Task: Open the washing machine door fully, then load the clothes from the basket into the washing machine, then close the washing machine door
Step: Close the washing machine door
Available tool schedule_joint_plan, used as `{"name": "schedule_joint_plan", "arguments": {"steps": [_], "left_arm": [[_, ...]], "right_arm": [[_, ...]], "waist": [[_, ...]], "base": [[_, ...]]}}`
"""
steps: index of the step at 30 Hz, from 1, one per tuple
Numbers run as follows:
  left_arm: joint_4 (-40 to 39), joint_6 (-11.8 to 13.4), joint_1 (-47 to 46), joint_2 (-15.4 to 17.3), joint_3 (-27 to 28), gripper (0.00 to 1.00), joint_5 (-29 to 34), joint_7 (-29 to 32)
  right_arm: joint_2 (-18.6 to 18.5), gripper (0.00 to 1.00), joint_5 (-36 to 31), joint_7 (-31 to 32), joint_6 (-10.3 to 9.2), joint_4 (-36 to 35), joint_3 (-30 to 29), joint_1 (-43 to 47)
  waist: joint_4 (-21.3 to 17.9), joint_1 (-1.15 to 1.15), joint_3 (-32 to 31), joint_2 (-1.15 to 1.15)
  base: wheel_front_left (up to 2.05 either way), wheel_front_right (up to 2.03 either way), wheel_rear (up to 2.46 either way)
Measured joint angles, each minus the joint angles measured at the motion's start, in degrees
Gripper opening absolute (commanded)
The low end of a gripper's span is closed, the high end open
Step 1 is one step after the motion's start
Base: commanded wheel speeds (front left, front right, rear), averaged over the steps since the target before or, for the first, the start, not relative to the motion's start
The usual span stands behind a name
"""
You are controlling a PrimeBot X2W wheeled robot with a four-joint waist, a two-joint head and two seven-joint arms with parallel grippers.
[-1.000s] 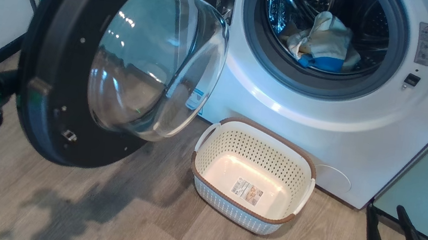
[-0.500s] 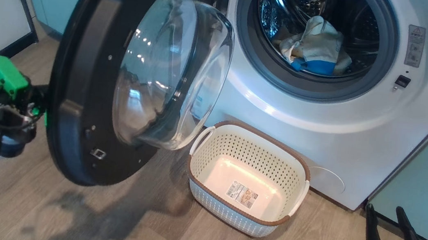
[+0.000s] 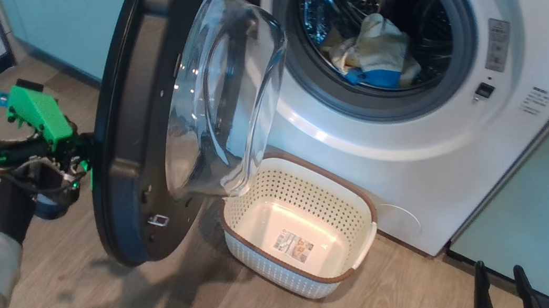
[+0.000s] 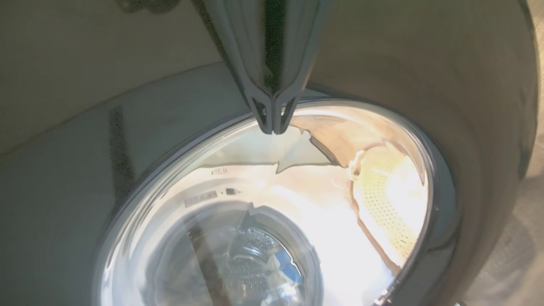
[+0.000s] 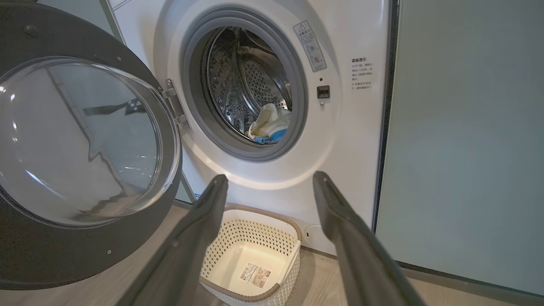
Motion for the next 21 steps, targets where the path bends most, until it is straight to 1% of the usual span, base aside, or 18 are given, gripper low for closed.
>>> {"name": "schedule_joint_plan", "arguments": {"steps": [9, 14, 21], "left_arm": [[-4.72, 1.79, 2.44, -2.13, 0.00, 0.00, -1.87, 1.72], [-8.10, 1.99, 4.20, -3.38, -0.11, 0.00, -2.22, 2.14], [-11.84, 2.04, 5.54, -5.94, -0.38, 0.00, -2.61, 2.12]], "right_arm": [[-0.03, 1.00, -0.01, 0.00, 0.00, 0.05, -0.24, 0.00], [-0.08, 1.00, -0.01, 0.00, 0.00, 0.11, -0.42, 0.00], [-0.10, 1.00, -0.01, 0.00, 0.00, 0.12, -0.32, 0.00]], "waist": [[-4.46, 0.01, 0.13, 0.00], [-7.09, 0.00, 0.20, 0.00], [-10.59, 0.00, 0.24, 0.00]], "base": [[0.00, 0.00, 0.00], [0.00, 0.00, 0.00], [0.00, 0.00, 0.00]]}}
